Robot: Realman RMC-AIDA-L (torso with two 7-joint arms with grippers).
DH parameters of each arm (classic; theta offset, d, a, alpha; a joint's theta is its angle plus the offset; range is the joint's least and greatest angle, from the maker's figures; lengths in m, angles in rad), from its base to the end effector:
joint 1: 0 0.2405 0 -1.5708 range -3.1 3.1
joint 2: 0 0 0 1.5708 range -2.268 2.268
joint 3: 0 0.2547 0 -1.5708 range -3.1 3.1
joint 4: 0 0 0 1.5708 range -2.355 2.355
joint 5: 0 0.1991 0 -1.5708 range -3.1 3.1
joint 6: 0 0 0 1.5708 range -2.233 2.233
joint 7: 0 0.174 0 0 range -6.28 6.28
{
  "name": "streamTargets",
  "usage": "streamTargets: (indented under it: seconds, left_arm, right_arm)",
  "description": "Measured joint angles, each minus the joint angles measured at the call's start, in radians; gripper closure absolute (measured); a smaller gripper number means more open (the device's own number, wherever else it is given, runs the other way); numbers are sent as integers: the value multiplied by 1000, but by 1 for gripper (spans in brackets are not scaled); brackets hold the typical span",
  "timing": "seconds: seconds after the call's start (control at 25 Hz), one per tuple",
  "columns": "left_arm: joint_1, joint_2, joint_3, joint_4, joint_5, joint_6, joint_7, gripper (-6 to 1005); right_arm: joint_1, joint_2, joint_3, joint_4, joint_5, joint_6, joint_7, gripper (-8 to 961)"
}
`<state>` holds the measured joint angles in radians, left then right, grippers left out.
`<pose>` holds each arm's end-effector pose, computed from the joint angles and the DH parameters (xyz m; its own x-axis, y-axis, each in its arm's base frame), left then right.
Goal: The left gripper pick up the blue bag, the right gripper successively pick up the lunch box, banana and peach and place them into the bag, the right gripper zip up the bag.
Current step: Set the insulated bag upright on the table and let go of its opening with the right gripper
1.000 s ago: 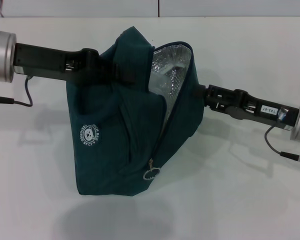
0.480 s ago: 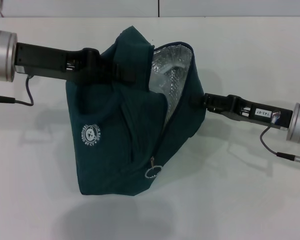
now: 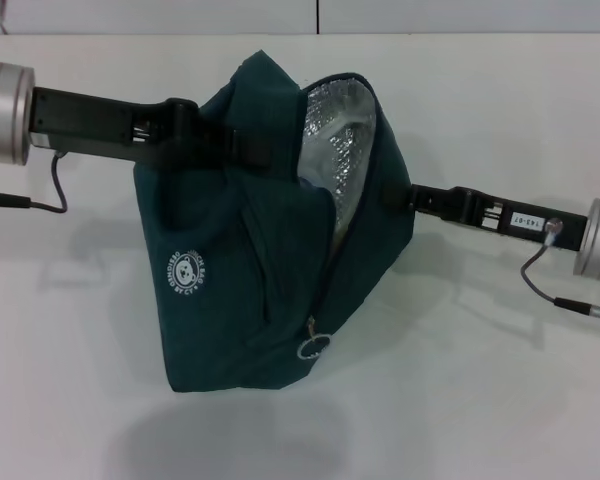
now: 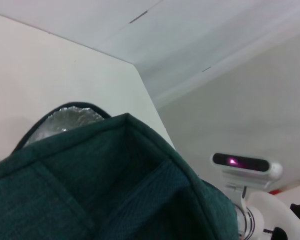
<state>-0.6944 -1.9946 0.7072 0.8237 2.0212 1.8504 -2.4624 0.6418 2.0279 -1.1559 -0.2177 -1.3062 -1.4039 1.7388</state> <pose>-0.1728 0.3447 0.0249 0.3621 0.8953 0.2595 0.8273 -0.4370 0.3531 0.2049 0.3428 -0.0682 0.2583 -0.7579 -0.5991 -0.7743 -0.5332 0.3407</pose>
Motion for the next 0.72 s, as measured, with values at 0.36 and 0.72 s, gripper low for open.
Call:
streamTargets:
  seconds: [0.36,0.72]
  left_arm:
    - [6,-3,0,-1,-5,6,3,962]
    - [9,-4,-1,-121,-38,-60,64,961]
  right_arm:
    - [-49,-4,4,-68,90,-113,-152,790]
    - [-174,-15,13,-263,130,-226,-182,834]
